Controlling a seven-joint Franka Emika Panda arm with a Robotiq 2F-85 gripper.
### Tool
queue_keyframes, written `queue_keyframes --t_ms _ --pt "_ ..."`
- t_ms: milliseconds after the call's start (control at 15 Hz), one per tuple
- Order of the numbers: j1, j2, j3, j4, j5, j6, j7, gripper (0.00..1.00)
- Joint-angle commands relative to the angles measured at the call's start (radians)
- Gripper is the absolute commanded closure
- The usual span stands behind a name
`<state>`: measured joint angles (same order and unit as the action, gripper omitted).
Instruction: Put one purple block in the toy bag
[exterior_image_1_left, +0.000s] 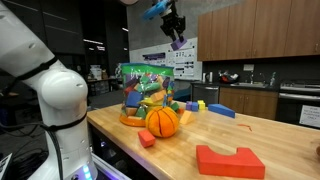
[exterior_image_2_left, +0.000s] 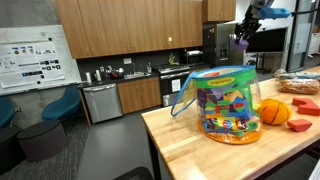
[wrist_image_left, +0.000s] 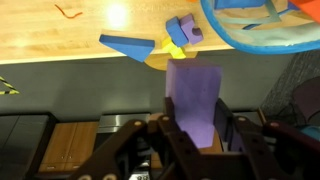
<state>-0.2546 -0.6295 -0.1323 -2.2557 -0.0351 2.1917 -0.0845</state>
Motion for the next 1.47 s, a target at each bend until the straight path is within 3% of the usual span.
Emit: queue_keyframes --t_ms 0,400,867,933,1067,1400 --pt "0.035 -0.078 0.081 -0.054 -0.068 0.011 0.071 0.84" --pt "0.082 -0.109 0.170 -0.090 -0.121 0.039 0.146 0.84" --pt "0.083 -0.102 0.211 -0.127 -0.182 0.065 0.197 0.84" --pt "0.082 -0.101 0.219 -0.138 -0.191 0.069 0.205 0.34" --pt "0.083 -0.097 0.229 -0.157 -0.207 0.075 0.220 0.29" --pt "0.080 -0.072 0.218 -0.197 -0.198 0.101 0.247 0.01"
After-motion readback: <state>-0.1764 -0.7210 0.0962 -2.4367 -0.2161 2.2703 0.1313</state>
